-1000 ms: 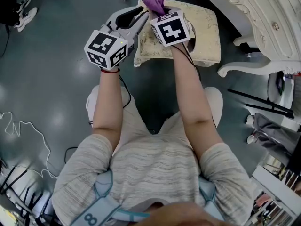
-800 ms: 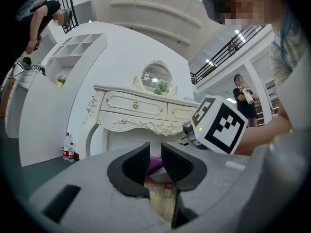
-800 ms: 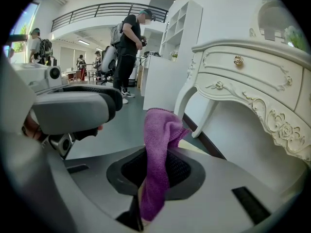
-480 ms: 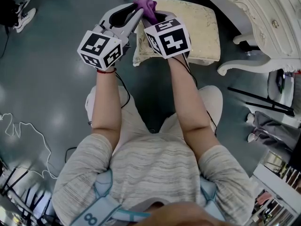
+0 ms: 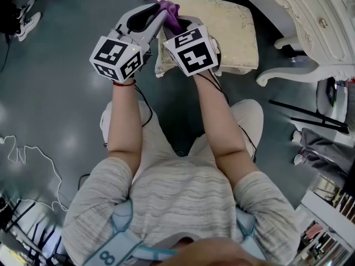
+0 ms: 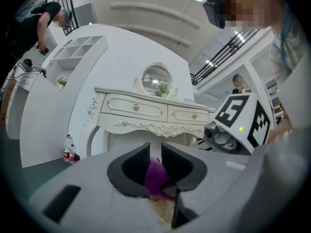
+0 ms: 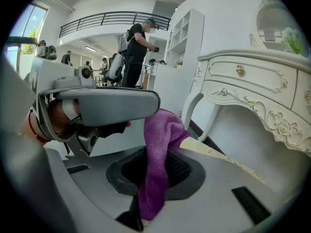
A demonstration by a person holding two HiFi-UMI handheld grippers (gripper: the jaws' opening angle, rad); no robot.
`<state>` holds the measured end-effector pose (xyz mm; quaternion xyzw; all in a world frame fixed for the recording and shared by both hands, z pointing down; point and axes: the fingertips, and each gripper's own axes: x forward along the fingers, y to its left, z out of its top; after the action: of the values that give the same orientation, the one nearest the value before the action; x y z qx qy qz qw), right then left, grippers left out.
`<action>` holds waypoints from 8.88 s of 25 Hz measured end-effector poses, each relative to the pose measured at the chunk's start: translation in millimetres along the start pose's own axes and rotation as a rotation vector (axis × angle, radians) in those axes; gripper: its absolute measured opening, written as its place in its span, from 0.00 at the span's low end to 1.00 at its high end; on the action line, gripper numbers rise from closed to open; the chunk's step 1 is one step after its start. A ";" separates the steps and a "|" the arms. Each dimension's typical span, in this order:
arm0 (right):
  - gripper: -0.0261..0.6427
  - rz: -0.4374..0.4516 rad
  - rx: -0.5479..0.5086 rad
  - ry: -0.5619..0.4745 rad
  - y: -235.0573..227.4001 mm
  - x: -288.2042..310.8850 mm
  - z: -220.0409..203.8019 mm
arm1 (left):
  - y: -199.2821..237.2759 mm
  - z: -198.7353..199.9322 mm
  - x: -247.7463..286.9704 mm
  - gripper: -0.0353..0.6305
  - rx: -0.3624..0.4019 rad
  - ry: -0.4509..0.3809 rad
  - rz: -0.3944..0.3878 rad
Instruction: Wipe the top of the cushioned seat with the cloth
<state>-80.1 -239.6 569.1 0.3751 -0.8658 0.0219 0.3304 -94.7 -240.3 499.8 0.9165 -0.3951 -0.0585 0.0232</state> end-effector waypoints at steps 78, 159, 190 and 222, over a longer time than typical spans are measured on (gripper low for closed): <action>0.14 -0.393 0.145 0.131 -206.4 -109.4 -138.2 | -44.8 -25.0 42.0 0.18 0.046 0.098 -0.150; 0.14 -0.077 -0.016 0.058 7.8 -52.7 -51.8 | -26.4 -16.5 21.2 0.18 0.048 0.070 -0.155; 0.14 0.202 -0.092 -0.024 80.5 -47.5 -33.4 | -22.6 -7.1 19.7 0.18 0.068 0.057 -0.131; 0.14 -0.174 0.220 0.007 -107.2 -144.1 -147.5 | -59.5 -12.4 39.9 0.18 0.095 0.087 -0.208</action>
<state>145.1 -182.8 576.9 0.4827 -0.8212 0.0894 0.2910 -23.0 -228.5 503.3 0.9542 -0.2990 -0.0020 -0.0094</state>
